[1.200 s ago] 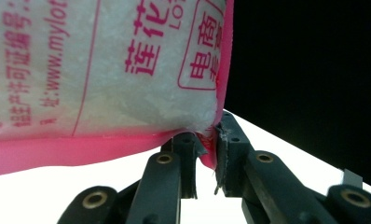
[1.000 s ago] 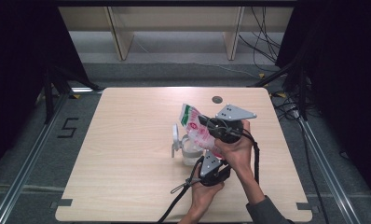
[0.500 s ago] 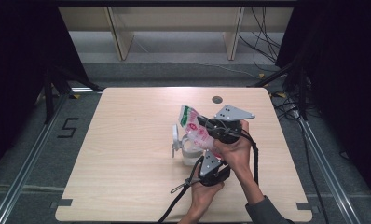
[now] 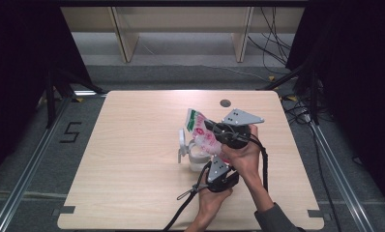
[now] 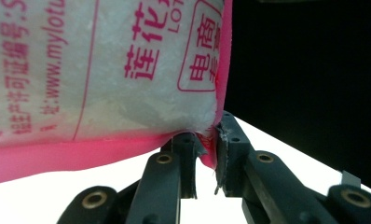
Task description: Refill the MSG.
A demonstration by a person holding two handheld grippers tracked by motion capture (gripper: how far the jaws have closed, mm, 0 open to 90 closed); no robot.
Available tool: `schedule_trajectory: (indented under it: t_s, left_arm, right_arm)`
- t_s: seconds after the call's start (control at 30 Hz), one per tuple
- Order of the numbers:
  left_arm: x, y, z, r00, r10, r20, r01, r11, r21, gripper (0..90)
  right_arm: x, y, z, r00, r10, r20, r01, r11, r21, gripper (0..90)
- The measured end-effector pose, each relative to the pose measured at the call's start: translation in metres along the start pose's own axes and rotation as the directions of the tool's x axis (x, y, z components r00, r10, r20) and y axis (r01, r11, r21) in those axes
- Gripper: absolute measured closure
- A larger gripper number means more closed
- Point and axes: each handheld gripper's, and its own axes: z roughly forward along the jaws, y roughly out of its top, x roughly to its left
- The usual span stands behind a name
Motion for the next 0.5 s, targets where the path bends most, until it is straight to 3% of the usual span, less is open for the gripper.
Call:
schedule_trajectory:
  t_s: [0.33,0.5]
  left_arm:
    - [0.0018,0.0003,0.0012,0.9999,-0.007,0.008,0.007,0.9999,-0.008,79.4]
    - [0.0030,0.0011,0.0013,1.0000,-0.007,0.006,0.007,1.0000,-0.006,79.5]
  right_arm:
    - [0.0023,0.0002,-0.0004,0.9998,0.013,0.013,-0.013,1.000,-0.003,90.0]
    - [0.0024,0.0016,-0.0008,1.0000,-0.006,0.003,0.006,1.000,-0.002,90.0]
